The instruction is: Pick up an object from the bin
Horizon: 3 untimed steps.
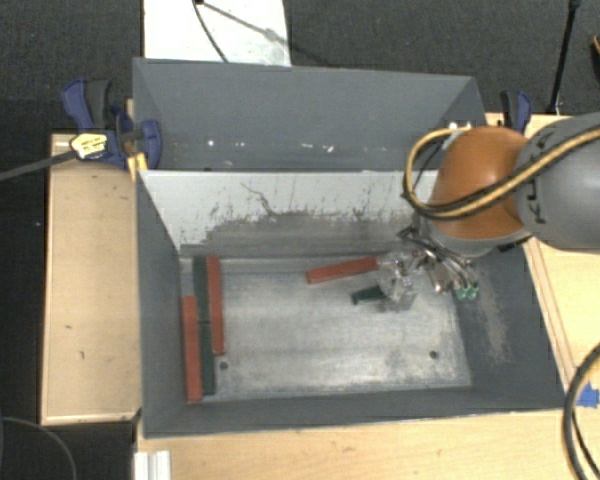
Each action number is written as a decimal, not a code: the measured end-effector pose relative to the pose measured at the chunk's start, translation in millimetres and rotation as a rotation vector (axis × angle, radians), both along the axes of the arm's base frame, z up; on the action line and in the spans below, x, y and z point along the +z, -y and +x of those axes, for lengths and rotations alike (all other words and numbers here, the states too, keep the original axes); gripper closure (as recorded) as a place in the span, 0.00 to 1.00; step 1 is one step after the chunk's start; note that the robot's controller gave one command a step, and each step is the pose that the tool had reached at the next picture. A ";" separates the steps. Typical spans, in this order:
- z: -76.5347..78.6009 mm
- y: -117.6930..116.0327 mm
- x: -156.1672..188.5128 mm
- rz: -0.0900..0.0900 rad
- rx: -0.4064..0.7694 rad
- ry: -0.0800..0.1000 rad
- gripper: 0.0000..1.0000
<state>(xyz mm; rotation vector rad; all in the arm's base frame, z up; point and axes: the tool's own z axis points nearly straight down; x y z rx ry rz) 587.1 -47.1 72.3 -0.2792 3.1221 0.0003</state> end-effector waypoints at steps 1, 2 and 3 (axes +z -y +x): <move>-4.0 -11.4 142.4 -0.001 0.002 0.005 1.00; -5.8 -11.4 137.4 0.000 0.000 -0.004 0.00; -18.9 14.9 -5.9 0.000 -0.147 -0.011 0.00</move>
Offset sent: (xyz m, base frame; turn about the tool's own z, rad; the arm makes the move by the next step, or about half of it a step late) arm -0.0067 0.0115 0.1365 -0.0010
